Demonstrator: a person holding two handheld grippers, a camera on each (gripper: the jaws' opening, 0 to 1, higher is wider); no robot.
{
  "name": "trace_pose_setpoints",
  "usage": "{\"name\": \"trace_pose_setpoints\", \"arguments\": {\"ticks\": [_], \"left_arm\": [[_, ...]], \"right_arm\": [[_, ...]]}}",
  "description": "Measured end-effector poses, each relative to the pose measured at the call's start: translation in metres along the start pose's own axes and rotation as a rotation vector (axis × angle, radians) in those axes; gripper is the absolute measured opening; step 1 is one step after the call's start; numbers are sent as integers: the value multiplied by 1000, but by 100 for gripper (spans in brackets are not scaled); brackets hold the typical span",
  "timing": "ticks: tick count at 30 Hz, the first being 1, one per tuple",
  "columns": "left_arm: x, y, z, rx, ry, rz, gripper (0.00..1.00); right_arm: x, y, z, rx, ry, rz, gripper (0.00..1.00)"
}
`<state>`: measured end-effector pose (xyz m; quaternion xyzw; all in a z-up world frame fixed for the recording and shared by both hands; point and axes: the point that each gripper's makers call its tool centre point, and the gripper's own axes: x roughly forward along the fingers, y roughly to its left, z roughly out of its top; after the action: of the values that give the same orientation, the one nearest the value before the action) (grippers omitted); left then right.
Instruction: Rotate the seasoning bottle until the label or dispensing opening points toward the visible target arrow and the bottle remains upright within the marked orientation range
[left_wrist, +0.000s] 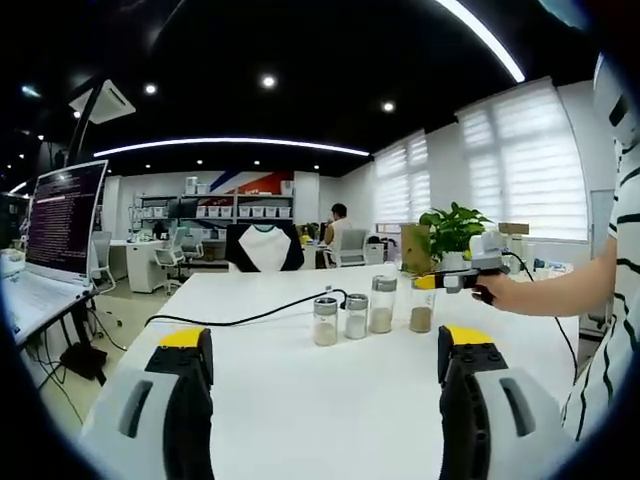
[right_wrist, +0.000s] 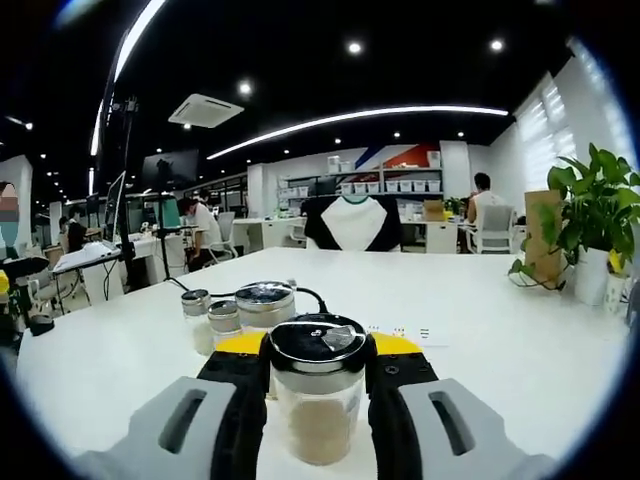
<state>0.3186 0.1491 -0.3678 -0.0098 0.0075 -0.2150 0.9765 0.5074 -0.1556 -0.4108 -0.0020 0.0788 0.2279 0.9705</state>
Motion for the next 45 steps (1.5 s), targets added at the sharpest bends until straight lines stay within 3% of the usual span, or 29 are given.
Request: {"name": "trace_pose_setpoints", "arguments": {"ticks": [15, 19, 23, 41, 45], "left_arm": [[10, -24, -10, 13, 16, -55, 97], [13, -33, -5, -8, -12, -94, 99], [16, -39, -6, 2, -4, -100, 99], [26, -50, -6, -9, -4, -135, 99], [26, -49, -7, -14, -1, -131, 99]], "right_arm": [[-46, 13, 12, -38, -24, 42, 36], [-57, 8, 11, 29, -43, 48, 36], [-67, 6, 7, 40, -43, 52, 36], [-106, 27, 0, -73, -33, 123, 36], [-112, 29, -2, -64, -27, 144, 36]]}}
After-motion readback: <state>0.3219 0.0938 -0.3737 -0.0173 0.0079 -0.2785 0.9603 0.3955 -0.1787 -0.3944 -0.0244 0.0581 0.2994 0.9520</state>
